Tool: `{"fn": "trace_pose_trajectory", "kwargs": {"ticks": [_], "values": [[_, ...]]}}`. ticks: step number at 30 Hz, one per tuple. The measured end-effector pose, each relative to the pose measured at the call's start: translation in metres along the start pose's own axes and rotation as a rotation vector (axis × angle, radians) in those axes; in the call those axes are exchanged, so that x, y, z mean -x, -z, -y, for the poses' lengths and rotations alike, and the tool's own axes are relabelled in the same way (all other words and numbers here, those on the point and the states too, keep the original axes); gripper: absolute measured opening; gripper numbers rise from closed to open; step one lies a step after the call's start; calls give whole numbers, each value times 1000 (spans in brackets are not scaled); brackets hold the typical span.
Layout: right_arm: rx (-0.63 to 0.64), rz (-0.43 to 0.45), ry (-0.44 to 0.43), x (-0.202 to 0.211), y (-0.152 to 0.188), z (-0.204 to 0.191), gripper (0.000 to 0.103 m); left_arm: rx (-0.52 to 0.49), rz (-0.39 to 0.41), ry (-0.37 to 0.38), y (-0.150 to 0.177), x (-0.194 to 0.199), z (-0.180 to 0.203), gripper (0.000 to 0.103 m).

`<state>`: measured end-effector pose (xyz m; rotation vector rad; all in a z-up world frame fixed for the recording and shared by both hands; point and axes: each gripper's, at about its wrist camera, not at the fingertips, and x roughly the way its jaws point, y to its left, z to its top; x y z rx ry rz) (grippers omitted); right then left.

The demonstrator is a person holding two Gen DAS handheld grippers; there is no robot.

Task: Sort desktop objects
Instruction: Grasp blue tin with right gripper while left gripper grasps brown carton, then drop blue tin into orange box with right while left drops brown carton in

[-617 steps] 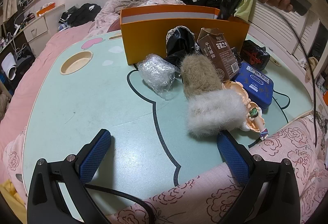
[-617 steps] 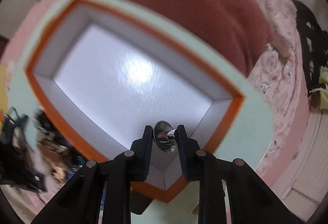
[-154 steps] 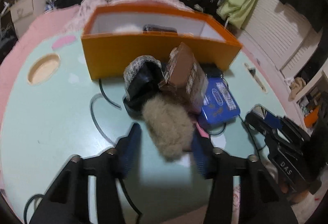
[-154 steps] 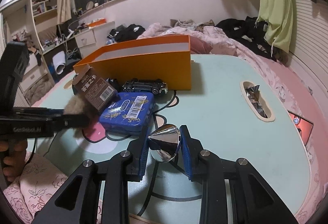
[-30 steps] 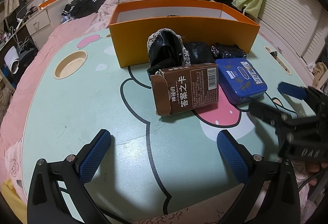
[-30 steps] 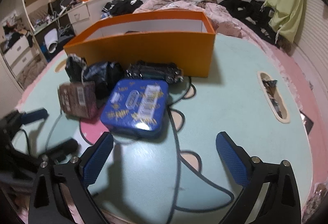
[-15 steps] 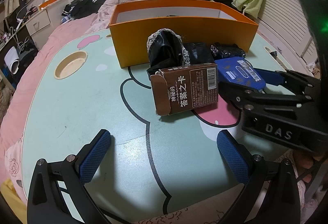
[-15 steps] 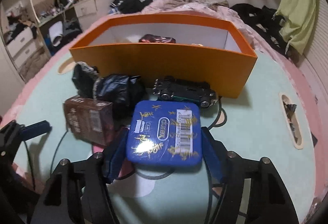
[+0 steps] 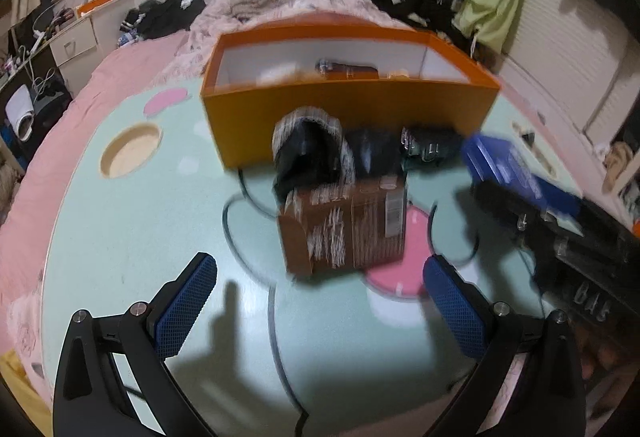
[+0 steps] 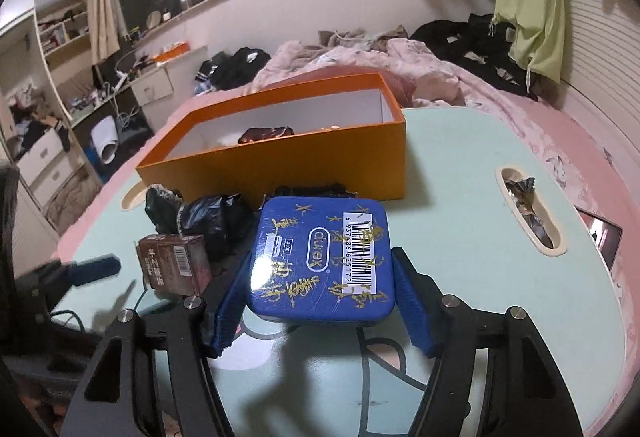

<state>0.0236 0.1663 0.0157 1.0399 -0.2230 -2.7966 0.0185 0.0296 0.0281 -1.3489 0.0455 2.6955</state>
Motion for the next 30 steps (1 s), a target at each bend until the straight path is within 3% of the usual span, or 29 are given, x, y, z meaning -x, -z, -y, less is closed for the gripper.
{"fn": "trace_pose_trajectory", "kwargs": {"ticks": [2, 4, 7, 14, 20, 26, 30], "values": [[-22, -1, -5, 0, 1, 7, 67, -19, 1, -29, -6, -7, 5, 103], [-30, -6, -5, -1, 2, 10, 67, -12, -20, 6, -8, -13, 5, 98], [-25, 3, -4, 1, 3, 9, 67, 55, -22, 71, -3, -13, -9, 57], [-14, 30, -7, 8, 2, 7, 67, 129, 76, 153, 6, 18, -34, 57], [40, 64, -34, 8, -28, -4, 67, 104, 150, 174, -30, 36, -37, 57], [103, 142, 6, -11, -88, -17, 67, 102, 196, 161, -82, 20, -40, 57], [125, 64, 51, -51, -102, -14, 69, 146, 167, 106, -98, -11, -46, 62]]}}
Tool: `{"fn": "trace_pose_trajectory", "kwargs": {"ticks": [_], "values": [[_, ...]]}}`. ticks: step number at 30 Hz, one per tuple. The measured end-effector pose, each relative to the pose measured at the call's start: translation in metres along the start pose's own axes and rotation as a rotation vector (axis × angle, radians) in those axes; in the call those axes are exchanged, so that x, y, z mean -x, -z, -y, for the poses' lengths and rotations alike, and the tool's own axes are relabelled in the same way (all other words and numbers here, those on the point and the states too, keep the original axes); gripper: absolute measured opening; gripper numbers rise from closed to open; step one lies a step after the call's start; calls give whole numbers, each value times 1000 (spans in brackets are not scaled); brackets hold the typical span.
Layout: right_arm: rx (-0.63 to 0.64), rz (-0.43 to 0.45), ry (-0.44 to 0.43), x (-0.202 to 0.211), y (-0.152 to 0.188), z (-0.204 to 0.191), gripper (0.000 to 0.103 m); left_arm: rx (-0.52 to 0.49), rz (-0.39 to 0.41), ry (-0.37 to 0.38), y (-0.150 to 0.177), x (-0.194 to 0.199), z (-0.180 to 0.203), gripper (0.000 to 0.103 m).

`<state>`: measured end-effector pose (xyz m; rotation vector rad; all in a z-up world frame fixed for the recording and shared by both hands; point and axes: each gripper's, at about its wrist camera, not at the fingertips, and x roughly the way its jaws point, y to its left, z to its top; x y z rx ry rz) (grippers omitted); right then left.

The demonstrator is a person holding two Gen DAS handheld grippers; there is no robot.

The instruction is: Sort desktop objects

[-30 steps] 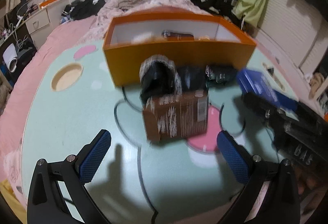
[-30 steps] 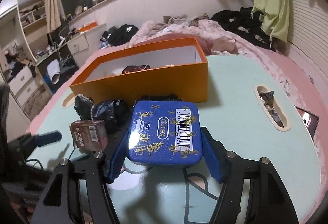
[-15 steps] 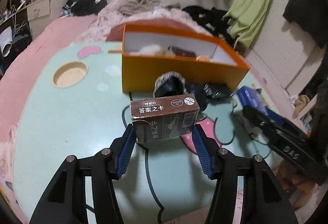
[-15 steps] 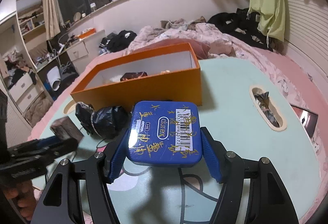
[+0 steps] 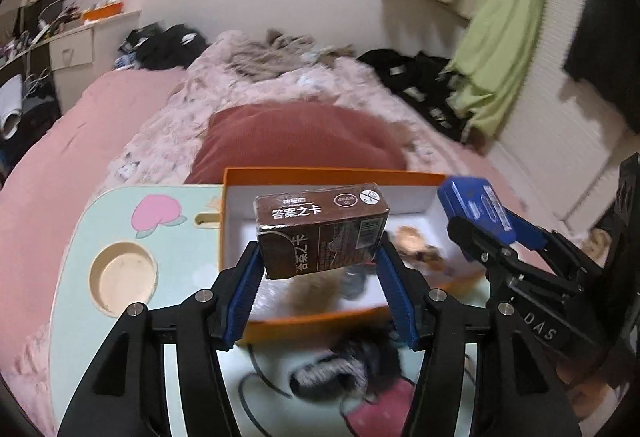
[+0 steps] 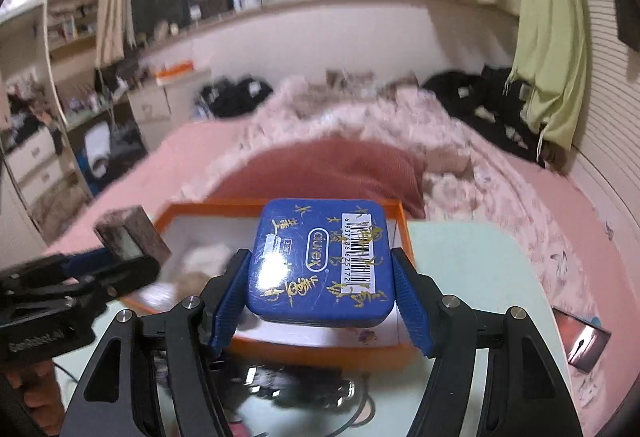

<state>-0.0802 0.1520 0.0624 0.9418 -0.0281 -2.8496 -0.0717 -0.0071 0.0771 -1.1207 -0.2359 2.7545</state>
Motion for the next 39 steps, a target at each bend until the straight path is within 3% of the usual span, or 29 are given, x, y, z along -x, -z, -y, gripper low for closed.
{"fn": "trace_pose_trajectory", "kwargs": {"ticks": [1, 3, 5, 8, 16, 21, 26, 28, 30, 33, 35, 39], "values": [[0, -23, 10, -7, 2, 1, 71, -1, -19, -22, 3, -4, 0, 70], [-11, -60, 15, -16, 12, 3, 77, -19, -27, -25, 10, -9, 0, 72], [25, -20, 43, -12, 20, 1, 83, -69, 3, -33, 19, -8, 4, 74], [29, -8, 41, -9, 26, 1, 84, -101, 21, -61, 24, -6, 10, 77], [-9, 33, 6, 23, 31, 6, 84, -56, 56, -19, 29, 29, 3, 77], [19, -68, -3, 45, 66, -5, 84, -108, 4, -55, 65, 48, 5, 80], [8, -223, 9, 37, 104, -8, 84, -118, -126, -109, 107, 33, 4, 80], [-22, -244, 15, 33, 106, -2, 85, -91, -175, -112, 114, 24, 1, 80], [-28, -251, 12, 31, 108, 1, 93, -84, -186, -129, 114, 20, -3, 80], [44, -266, 28, 24, 111, -9, 103, -116, -199, -161, 115, 15, 3, 93], [48, -267, 32, 22, 112, -10, 103, -105, -214, -163, 116, 10, 2, 103], [51, -265, 32, 22, 115, -9, 103, -107, -211, -164, 121, 10, 0, 103]]}}
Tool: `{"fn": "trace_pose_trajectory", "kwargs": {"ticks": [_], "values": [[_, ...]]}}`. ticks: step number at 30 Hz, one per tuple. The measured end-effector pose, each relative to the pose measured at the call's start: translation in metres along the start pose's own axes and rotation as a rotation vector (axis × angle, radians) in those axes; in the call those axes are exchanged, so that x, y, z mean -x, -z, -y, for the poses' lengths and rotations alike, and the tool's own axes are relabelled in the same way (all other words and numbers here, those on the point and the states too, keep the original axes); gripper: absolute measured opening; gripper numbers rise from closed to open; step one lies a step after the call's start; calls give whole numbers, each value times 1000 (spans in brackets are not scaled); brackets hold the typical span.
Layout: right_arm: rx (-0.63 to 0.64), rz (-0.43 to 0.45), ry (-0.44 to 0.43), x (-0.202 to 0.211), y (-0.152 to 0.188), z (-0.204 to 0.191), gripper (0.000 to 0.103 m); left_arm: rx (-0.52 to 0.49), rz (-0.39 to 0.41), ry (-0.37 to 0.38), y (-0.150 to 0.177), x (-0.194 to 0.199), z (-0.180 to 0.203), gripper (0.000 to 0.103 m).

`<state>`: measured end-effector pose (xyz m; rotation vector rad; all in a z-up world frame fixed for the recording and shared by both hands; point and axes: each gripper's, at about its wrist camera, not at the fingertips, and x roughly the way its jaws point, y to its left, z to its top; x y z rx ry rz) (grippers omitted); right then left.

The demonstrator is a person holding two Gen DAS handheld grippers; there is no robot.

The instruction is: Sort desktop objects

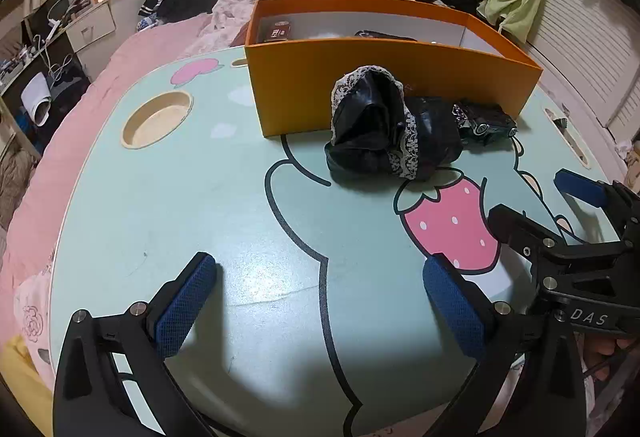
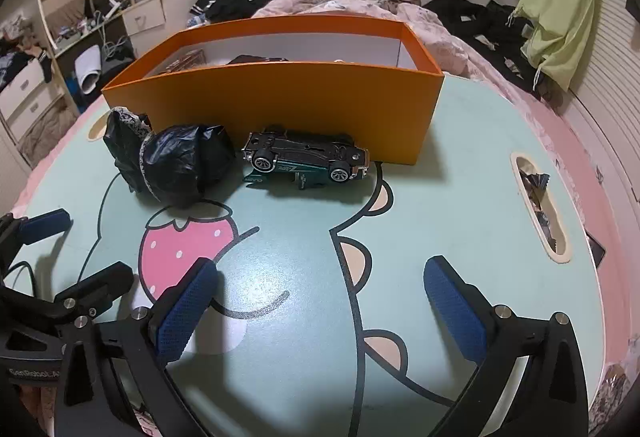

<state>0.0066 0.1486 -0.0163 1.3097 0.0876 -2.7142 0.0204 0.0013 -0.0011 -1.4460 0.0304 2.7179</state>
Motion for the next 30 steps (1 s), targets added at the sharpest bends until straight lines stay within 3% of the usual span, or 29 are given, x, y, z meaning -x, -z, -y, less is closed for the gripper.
{"fn": "trace_pose_trajectory", "kwargs": {"ticks": [30], "values": [[4, 9, 0, -1, 0, 0, 103, -4, 6, 2, 0, 1, 2, 103]]}}
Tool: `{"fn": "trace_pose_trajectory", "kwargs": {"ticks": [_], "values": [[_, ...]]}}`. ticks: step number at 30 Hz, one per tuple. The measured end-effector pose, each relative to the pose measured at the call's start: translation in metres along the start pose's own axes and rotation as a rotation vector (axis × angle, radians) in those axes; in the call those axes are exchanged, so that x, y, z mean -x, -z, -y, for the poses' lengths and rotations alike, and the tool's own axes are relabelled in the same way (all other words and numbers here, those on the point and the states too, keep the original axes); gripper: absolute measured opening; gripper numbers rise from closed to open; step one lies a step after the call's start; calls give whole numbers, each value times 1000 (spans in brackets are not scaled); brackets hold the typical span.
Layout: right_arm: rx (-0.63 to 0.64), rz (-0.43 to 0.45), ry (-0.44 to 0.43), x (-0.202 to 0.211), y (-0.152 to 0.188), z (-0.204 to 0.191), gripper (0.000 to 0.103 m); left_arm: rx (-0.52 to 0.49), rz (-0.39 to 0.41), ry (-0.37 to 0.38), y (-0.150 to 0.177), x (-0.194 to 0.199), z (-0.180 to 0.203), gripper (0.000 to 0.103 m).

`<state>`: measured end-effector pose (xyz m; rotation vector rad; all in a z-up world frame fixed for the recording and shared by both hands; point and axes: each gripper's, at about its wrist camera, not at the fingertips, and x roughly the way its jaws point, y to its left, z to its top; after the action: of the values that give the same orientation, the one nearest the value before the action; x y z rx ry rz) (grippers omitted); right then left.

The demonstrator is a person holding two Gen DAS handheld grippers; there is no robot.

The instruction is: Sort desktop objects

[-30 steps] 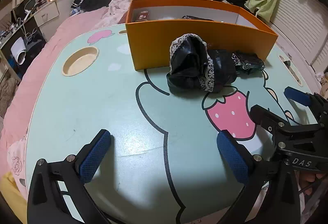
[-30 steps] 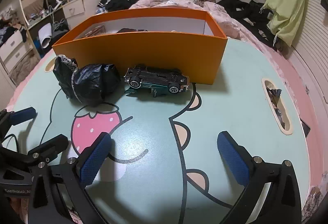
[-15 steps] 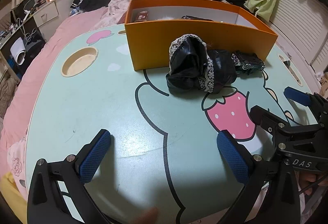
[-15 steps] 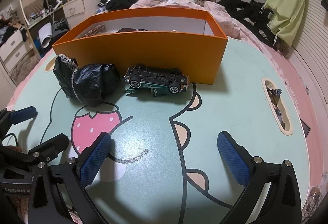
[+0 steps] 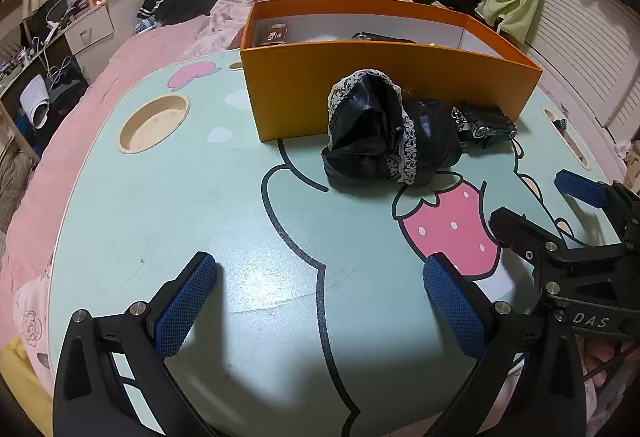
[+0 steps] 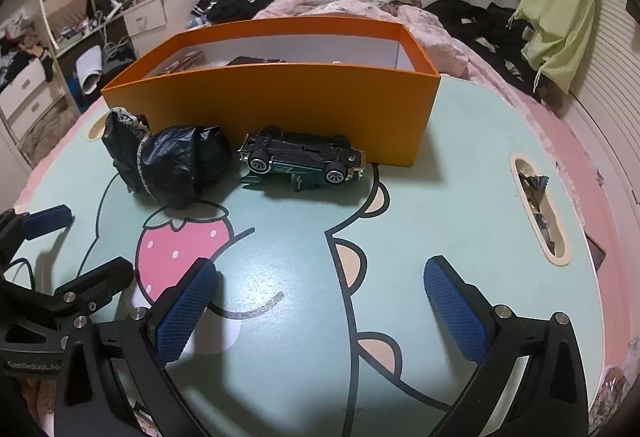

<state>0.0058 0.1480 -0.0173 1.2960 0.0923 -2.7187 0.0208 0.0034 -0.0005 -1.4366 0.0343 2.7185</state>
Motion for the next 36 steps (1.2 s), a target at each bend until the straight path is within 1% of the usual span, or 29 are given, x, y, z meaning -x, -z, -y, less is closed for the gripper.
{"fn": "trace_pose_trajectory", "kwargs": {"ticks": [26, 27, 28, 30, 31, 33, 34, 36], "values": [[-1, 2, -1, -1, 1, 1, 103, 6, -3, -3, -3, 1, -1, 103], [0, 2, -1, -1, 1, 1, 103, 23, -9, 5, -5, 1, -3, 103], [-1, 2, -1, -1, 0, 1, 103, 65, -8, 36, -8, 3, -7, 102], [-4, 4, 0, 0, -1, 3, 103, 148, 23, 113, -16, 9, -14, 101], [-6, 4, 1, 1, -2, 3, 103, 167, 41, 123, -21, 12, -15, 99], [-6, 4, 1, 1, -2, 4, 103, 159, 74, 113, -33, 15, -11, 97], [-6, 4, 1, 1, -2, 4, 103, 132, 90, 106, -41, 14, -5, 97], [-6, 4, 1, 1, -2, 4, 103, 101, 86, 107, -51, 9, 3, 91]]}}
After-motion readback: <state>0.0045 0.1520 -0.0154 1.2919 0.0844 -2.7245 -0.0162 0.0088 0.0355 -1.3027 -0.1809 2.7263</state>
